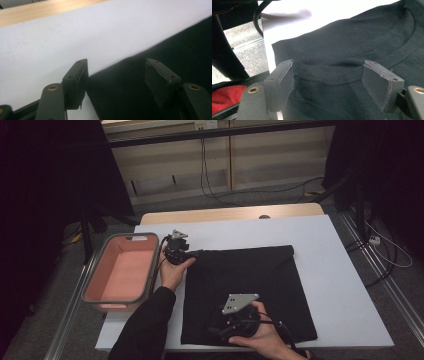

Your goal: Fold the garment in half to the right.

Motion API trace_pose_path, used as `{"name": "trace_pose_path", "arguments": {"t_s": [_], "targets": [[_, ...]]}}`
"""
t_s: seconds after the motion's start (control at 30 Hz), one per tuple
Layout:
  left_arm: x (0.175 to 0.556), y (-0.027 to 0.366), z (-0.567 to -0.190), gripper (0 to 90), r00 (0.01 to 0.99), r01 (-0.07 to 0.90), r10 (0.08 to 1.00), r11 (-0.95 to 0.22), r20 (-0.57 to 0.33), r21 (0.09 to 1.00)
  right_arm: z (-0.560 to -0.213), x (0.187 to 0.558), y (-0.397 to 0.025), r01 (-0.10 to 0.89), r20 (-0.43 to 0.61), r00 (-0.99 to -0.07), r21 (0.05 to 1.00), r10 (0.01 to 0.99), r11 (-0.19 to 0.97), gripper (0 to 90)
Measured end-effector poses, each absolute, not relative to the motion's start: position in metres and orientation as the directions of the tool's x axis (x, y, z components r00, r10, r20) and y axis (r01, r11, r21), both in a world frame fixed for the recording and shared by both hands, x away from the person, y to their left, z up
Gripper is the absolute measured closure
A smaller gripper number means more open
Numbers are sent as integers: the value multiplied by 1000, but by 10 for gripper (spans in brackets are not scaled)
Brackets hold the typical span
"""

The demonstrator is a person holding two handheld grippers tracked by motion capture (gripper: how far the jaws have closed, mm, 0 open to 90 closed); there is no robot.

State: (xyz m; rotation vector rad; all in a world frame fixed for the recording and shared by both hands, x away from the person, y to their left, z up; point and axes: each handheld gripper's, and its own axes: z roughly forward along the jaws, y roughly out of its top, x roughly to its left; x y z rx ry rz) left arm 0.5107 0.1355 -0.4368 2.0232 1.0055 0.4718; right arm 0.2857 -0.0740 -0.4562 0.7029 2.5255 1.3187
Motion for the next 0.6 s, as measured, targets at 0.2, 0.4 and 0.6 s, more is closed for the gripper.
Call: {"name": "trace_pose_path", "arguments": {"t_s": [0.2,0.4,0.6], "targets": [[526,139,-442,548,593,522,805,-365,-21,771,-458,286,-73,320,40,-868,807,495,496,257],[533,142,-452,530,571,554,821,-373,-14,745,-458,287,-74,323,41,-866,807,498,495,257],[537,146,-459,531,557,574,830,-369,-18,731,-459,287,-74,322,40,-867,805,496,498,257]]}}
